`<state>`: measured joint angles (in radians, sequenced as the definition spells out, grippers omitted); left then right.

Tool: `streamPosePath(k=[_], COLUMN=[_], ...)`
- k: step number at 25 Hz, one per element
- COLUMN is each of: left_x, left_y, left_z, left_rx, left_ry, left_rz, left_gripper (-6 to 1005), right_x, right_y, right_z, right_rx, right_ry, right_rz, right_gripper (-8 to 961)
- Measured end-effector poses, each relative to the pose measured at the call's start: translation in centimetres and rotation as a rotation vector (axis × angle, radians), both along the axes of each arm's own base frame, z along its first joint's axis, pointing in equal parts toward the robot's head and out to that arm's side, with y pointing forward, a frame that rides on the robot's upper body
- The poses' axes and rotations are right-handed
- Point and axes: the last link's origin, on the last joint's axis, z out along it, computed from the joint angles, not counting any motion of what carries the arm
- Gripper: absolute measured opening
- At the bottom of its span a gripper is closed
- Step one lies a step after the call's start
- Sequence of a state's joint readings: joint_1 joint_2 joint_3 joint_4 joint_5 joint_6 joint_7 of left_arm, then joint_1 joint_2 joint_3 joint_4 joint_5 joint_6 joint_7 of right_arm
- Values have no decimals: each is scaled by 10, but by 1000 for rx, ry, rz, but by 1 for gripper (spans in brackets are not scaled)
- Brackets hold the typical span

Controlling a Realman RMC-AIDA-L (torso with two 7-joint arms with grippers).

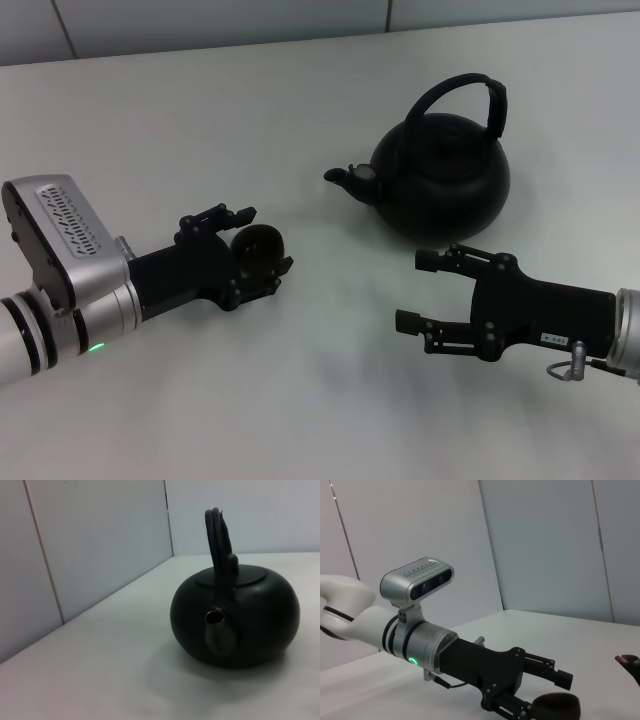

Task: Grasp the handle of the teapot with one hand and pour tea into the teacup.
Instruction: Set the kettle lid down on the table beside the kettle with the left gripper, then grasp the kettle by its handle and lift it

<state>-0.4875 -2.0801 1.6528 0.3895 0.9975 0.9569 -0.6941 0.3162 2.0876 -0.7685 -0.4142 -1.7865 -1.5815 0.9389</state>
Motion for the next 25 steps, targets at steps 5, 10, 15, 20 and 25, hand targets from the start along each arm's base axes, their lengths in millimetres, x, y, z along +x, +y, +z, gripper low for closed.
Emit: streamPosePath(k=[5,10,15,20,25], left_x=[1,1,-9,-26,-31], left_y=[-1,-4,-21,-39,-44], left_z=[0,3,19,30,27], left_rx=[-3,-1,51,77,58], left_ry=[-6,-25,-66,-69,-47], left_rz=[0,-5,10,57,67], left_gripper=[779,800,801,801,801], right_x=[0,0,-1,18,51], right_y=[0,-3,-23,-44,-36], right_z=[0,2,16,54,81], right_rx=[0,-2,5,225,569], right_ry=[-1,12,98,190,237], right_rz=[1,3,39,-37,-287], right_gripper=[813,810,807,804,802])
